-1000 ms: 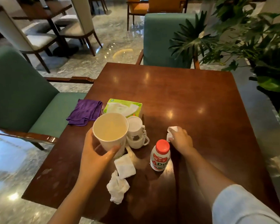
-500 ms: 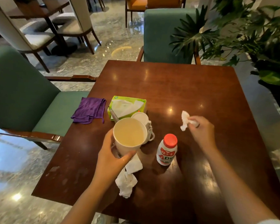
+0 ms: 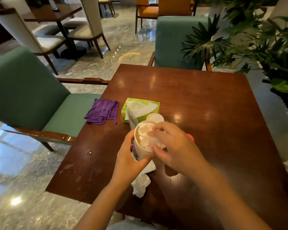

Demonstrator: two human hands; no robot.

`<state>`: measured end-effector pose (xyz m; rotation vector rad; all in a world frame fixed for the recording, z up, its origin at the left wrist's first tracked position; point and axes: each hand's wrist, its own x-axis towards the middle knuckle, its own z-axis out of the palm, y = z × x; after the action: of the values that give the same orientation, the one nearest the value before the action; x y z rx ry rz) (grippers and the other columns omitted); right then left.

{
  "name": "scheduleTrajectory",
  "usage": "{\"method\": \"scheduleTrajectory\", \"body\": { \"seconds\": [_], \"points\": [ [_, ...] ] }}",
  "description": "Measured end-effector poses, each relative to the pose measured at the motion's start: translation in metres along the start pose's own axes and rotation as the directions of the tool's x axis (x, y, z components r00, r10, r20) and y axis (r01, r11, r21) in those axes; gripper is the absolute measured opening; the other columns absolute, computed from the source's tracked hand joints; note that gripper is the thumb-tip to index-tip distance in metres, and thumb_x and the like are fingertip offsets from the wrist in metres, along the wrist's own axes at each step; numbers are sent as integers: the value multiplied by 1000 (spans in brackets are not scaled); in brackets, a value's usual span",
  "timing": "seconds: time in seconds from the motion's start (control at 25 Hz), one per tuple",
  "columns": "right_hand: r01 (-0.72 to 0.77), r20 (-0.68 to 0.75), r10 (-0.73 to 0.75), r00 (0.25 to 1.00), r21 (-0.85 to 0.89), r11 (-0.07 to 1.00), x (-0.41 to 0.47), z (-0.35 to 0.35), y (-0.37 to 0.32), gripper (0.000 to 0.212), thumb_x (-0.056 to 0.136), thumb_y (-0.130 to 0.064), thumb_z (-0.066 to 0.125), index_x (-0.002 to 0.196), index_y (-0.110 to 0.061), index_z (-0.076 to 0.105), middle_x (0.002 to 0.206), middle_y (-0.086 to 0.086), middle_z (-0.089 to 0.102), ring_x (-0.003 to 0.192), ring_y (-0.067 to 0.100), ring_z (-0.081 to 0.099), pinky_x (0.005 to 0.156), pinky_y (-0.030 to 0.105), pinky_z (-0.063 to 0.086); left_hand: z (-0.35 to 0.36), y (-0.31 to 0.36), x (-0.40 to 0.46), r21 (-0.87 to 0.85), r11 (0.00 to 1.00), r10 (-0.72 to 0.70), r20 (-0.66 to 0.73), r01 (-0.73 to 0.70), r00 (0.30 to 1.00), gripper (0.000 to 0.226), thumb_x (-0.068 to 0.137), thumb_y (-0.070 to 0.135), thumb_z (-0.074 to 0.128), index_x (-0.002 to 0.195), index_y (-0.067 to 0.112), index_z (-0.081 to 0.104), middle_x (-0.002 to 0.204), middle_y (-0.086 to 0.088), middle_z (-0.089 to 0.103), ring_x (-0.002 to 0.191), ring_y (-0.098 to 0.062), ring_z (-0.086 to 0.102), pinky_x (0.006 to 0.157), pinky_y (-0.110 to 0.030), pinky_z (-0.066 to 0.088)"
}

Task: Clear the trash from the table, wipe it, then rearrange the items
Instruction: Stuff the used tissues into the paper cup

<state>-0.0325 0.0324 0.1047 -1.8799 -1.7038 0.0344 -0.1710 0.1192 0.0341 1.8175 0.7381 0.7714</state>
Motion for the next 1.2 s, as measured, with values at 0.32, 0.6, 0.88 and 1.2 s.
{"method": "scheduleTrajectory", "body": {
  "seconds": [0.32,0.6,0.88,1.2],
  "points": [
    [97,119,-99,988,18,995,-15,46,-18,44,93,-48,36,121,-22,58,127,-1,60,122,15,49,113,54,17,-38,-14,-24,37,997,-61,-35,62,998,74,65,52,75,126,56,35,124,39,47,118,9,47,86,-4,39],
    [-78,210,92,973,-71,994,-75,137,-13,46,72,-27,78,115,-19,64,119,9,64,106,26,61,81,31,52,-73,-63,-51,89,974,-188,-183,206,965,87,67,16,83,120,62,33,120,45,43,116,15,42,93,-19,43],
    [-22,378,94,921,-192,981,-102,192,-8,47,49,-15,89,92,-16,72,101,3,71,87,22,68,60,24,56,-81,-83,-65,126,962,-224,-148,243,963,87,67,22,83,122,65,31,127,31,45,121,0,46,98,-33,46],
    [-561,207,598,774,661,498,-59,127,-12,35,78,1,68,86,-33,62,93,-15,66,93,3,60,67,7,47,-83,-89,-67,119,966,-216,-106,228,971,83,68,27,82,122,63,31,123,42,42,119,12,41,91,-9,40]
  ]
}}
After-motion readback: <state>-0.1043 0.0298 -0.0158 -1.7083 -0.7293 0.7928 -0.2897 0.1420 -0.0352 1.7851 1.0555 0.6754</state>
